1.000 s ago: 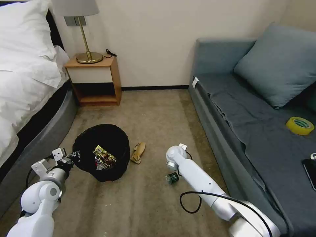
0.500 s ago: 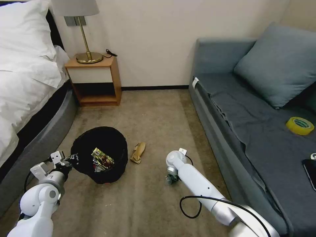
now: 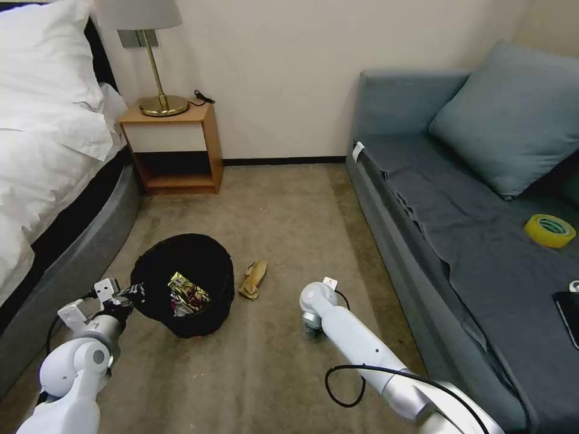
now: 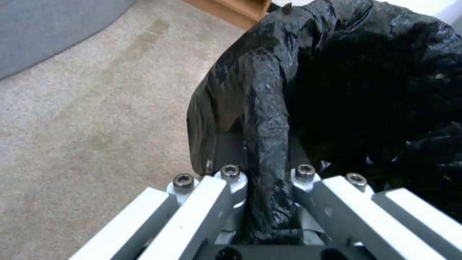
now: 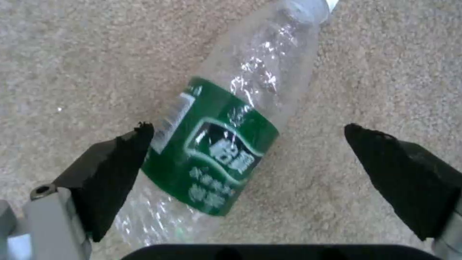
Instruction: Pick up the trash bin, then pick up the garbage on the floor and place it into the trash bin.
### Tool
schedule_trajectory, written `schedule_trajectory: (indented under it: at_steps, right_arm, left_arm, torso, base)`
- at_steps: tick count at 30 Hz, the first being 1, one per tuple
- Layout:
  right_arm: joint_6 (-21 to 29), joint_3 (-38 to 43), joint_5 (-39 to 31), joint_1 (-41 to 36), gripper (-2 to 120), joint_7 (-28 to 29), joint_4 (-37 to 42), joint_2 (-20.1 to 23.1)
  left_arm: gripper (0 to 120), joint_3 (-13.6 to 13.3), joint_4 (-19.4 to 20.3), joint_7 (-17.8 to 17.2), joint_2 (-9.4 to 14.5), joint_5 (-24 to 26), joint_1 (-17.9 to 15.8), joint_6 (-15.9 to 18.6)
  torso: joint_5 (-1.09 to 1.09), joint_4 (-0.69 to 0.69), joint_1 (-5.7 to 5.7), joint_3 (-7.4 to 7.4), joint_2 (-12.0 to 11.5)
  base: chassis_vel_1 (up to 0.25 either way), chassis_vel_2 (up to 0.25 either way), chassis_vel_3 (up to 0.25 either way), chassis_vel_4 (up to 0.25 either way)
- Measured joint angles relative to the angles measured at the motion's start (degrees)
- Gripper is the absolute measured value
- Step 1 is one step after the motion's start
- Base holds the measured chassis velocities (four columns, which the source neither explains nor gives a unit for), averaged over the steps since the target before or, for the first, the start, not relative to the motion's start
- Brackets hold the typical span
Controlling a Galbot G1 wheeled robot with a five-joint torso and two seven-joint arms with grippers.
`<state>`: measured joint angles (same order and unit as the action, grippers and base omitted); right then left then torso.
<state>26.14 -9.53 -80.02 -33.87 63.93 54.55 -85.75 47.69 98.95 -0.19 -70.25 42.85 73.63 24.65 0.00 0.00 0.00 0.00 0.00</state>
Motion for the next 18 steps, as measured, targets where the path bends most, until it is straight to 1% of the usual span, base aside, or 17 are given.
schedule_trajectory:
  at_steps: [4,6,7,8,9,10,12,13,14,16,17,18]
  right_arm:
    - [-0.33,0.08,0.90,-0.04,100,-1.20,-0.82,-0.34]
    - [-0.50,0.13,1.44,-0.04,96,-1.85,-1.41,-0.64]
    - [-0.50,0.15,1.47,-0.04,92,-1.91,-1.46,-0.70]
    - [-0.50,0.15,1.47,-0.04,92,-1.91,-1.46,-0.70]
    - [-0.51,0.15,1.55,-0.04,87,-2.04,-1.52,-0.74]
    - [-0.52,0.16,1.56,-0.04,87,-2.05,-1.52,-0.74]
    - [-0.57,0.15,1.68,-0.03,74,-2.53,-1.67,-0.73]
    - [-0.57,0.15,1.68,-0.03,74,-2.53,-1.67,-0.73]
    - [-0.59,0.15,1.70,-0.03,70,-2.65,-1.68,-0.71]
    - [-0.60,0.14,1.83,-0.09,59,-2.93,-1.73,-0.62]
    - [-0.62,0.12,1.92,-0.13,55,-3.07,-1.77,-0.57]
    - [-0.62,0.12,1.92,-0.13,55,-3.07,-1.77,-0.57]
  left_arm:
    - [4,0.07,-0.19,0.17,0.08,-0.01,0.03,-0.13]
    - [4,0.09,-0.25,0.22,0.13,-0.05,0.04,-0.17]
    - [4,0.09,-0.26,0.23,0.12,-0.06,0.04,-0.18]
    - [4,0.09,-0.26,0.23,0.12,-0.06,0.04,-0.18]
    - [4,0.09,-0.28,0.27,0.13,-0.06,0.04,-0.19]
    - [4,0.09,-0.29,0.28,0.14,-0.06,0.04,-0.19]
    - [4,0.09,-0.46,0.33,0.15,-0.12,0.02,-0.26]
    - [4,0.09,-0.46,0.33,0.15,-0.12,0.02,-0.26]
    - [4,0.08,-0.50,0.33,0.13,-0.13,0.01,-0.28]
    - [4,0.03,-0.58,0.34,0.04,-0.14,0.00,-0.34]
    - [4,0.01,-0.61,0.35,-0.01,-0.15,0.00,-0.36]
    - [4,0.01,-0.61,0.35,-0.01,-0.15,0.00,-0.36]
  torso:
    - [0.00,0.00,0.00,0.00,0.00]
    - [0.00,0.00,0.00,0.00,0.00]
    - [0.00,0.00,0.00,0.00,0.00]
    - [0.00,0.00,0.00,0.00,0.00]
    - [0.00,0.00,0.00,0.00,0.00]
    - [0.00,0.00,0.00,0.00,0.00]
    - [0.00,0.00,0.00,0.00,0.00]
    - [0.00,0.00,0.00,0.00,0.00]
    - [0.00,0.00,0.00,0.00,0.00]
    - [0.00,0.00,0.00,0.00,0.00]
    - [0.00,0.00,0.00,0.00,0.00]
    - [0.00,0.00,0.00,0.00,0.00]
  base:
    - [0.000,0.000,0.000,0.000]
    - [0.000,0.000,0.000,0.000]
    - [0.000,0.000,0.000,0.000]
    - [0.000,0.000,0.000,0.000]
    - [0.000,0.000,0.000,0.000]
    - [0.000,0.000,0.000,0.000]
    - [0.000,0.000,0.000,0.000]
    - [0.000,0.000,0.000,0.000]
    - [0.000,0.000,0.000,0.000]
    - [0.000,0.000,0.000,0.000]
    - [0.000,0.000,0.000,0.000]
    - [0.000,0.000,0.000,0.000]
